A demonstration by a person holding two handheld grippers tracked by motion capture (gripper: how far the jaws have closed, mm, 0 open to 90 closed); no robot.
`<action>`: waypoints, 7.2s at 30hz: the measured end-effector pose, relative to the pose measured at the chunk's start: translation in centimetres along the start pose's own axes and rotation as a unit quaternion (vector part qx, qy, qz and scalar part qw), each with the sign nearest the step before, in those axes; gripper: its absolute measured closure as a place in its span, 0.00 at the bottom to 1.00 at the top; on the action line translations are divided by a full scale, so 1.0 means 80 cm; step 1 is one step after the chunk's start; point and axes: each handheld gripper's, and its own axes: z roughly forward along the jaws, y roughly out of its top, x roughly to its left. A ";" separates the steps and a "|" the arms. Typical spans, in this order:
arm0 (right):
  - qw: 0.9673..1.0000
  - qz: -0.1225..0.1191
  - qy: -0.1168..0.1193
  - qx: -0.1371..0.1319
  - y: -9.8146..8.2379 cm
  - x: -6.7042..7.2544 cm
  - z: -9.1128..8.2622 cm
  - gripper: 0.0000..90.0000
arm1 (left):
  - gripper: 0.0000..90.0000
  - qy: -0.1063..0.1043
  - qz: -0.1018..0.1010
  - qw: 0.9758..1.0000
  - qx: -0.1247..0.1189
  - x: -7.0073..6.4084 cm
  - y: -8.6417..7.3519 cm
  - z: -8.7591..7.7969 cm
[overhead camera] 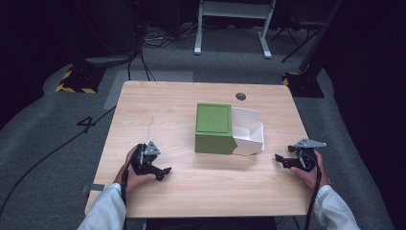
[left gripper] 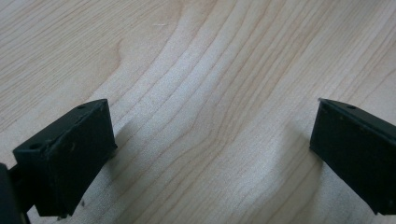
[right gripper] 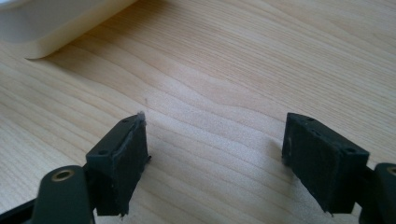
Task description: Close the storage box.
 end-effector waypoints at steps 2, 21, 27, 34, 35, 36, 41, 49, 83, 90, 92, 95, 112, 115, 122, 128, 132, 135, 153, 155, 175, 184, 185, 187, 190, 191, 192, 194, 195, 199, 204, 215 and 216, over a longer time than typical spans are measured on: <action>1.000 -0.001 -0.001 0.000 0.000 0.000 0.000 0.25 | 0.00 0.000 0.000 1.000 0.000 0.000 0.000 0.000; 0.998 -0.019 0.016 -0.051 0.052 0.019 -0.019 0.35 | 0.00 -0.001 0.000 1.000 0.000 0.000 0.000 0.000; 0.997 -0.028 0.034 -0.070 0.081 0.028 -0.023 0.38 | 0.00 0.000 0.001 1.000 0.000 0.000 0.000 0.000; 0.996 -0.026 0.037 -0.080 0.103 0.034 -0.021 0.43 | 0.00 0.000 0.001 1.000 0.000 0.000 0.000 0.000; 0.996 -0.026 0.037 -0.080 0.103 0.034 -0.021 0.43 | 0.00 0.000 0.001 1.000 0.000 0.000 0.000 0.000; 0.996 -0.030 0.040 -0.073 0.106 0.038 -0.015 0.45 | 0.00 0.000 0.001 1.000 0.000 0.000 0.000 0.000; 0.997 -0.044 0.045 -0.054 0.111 0.046 -0.003 0.52 | 0.00 0.000 0.001 1.000 0.000 0.000 0.000 0.000; 0.998 -0.039 0.042 -0.031 0.108 0.045 0.015 0.53 | 0.01 0.002 0.002 1.000 0.000 0.000 0.000 0.000; 0.998 0.001 0.056 -0.031 0.101 0.046 0.035 0.75 | 0.00 0.003 0.002 1.000 -0.001 0.000 0.000 0.000; 0.998 -0.012 0.061 -0.029 0.108 0.056 0.038 0.76 | 0.00 0.003 0.000 1.000 -0.001 -0.001 0.000 0.000; 0.997 -0.016 0.063 -0.028 0.110 0.060 0.040 0.76 | 0.00 0.002 0.000 1.000 -0.001 -0.001 0.000 0.000; 0.997 -0.025 0.064 -0.026 0.113 0.067 0.044 0.74 | 0.00 0.003 0.000 1.000 -0.001 -0.001 0.000 0.000; 0.997 -0.024 0.064 -0.030 0.129 0.091 0.059 0.72 | 0.00 0.003 0.002 1.000 0.001 -0.001 0.001 0.000; 0.997 -0.023 0.067 -0.033 0.131 0.090 0.058 0.73 | 0.00 0.003 0.003 1.000 0.001 -0.001 0.001 0.001; 0.998 -0.019 0.061 -0.019 0.130 0.089 0.062 0.75 | 0.01 0.000 0.005 1.000 -0.001 -0.002 0.004 0.003; 0.998 -0.014 0.060 -0.025 0.132 0.089 0.060 0.81 | 0.01 -0.005 0.011 1.000 0.000 -0.005 0.011 0.009; 0.998 -0.018 0.054 -0.029 0.135 0.091 0.060 0.86 | 0.01 -0.009 0.017 1.000 0.001 -0.007 0.018 0.015; 0.998 -0.020 0.058 -0.033 0.137 0.093 0.060 0.88 | 0.01 -0.010 0.016 1.000 0.001 -0.009 0.023 0.020; 0.998 -0.034 0.033 -0.031 0.140 0.104 0.055 0.70 | 0.01 -0.013 0.020 1.000 0.002 -0.011 0.027 0.023; 0.999 -0.028 0.036 -0.016 0.137 0.101 0.063 0.66 | 0.01 -0.013 0.020 1.000 0.002 -0.011 0.027 0.023; 0.998 0.027 0.064 0.001 0.140 0.100 0.081 0.69 | 0.01 -0.013 0.020 1.000 0.002 -0.011 0.027 0.023; 0.997 0.005 0.076 -0.006 0.148 0.127 0.086 0.62 | 0.01 -0.013 0.020 1.000 0.002 -0.011 0.027 0.023; 0.997 0.003 0.079 -0.006 0.149 0.131 0.086 0.62 | 0.01 -0.013 0.020 1.000 0.002 -0.011 0.027 0.023; 0.996 -0.005 0.088 -0.007 0.150 0.138 0.087 0.61 | 0.01 -0.013 0.020 1.000 0.002 -0.011 0.027 0.023; 0.996 -0.015 0.089 -0.003 0.151 0.148 0.089 0.57 | 0.01 -0.013 0.020 1.000 0.001 -0.011 0.027 0.023; 0.996 -0.018 0.091 -0.004 0.152 0.149 0.089 0.57 | 0.01 -0.013 0.020 1.000 0.001 -0.011 0.027 0.023; 0.996 -0.017 0.091 -0.003 0.152 0.151 0.090 0.57 | 0.01 -0.013 0.020 1.000 0.002 -0.011 0.027 0.023; 0.995 -0.018 0.093 -0.004 0.153 0.154 0.091 0.54 | 0.01 -0.013 0.020 1.000 0.002 -0.011 0.027 0.023; 0.996 -0.021 0.091 -0.005 0.154 0.155 0.091 0.53 | 0.01 -0.013 0.020 1.000 0.002 -0.011 0.027 0.023; 0.996 -0.037 0.084 -0.007 0.155 0.155 0.087 0.41 | 0.01 -0.013 0.020 1.000 0.001 -0.011 0.027 0.023; 0.996 -0.052 0.077 -0.007 0.156 0.143 0.078 0.31 | 0.01 -0.013 0.020 1.000 0.001 -0.011 0.027 0.023; 0.991 -0.100 0.082 -0.030 0.154 0.129 0.043 0.24 | 0.01 -0.015 0.022 1.000 0.000 -0.011 0.026 0.023; 0.991 -0.105 0.082 -0.031 0.153 0.128 0.039 0.24 | 0.01 -0.015 0.022 1.000 0.000 -0.011 0.026 0.023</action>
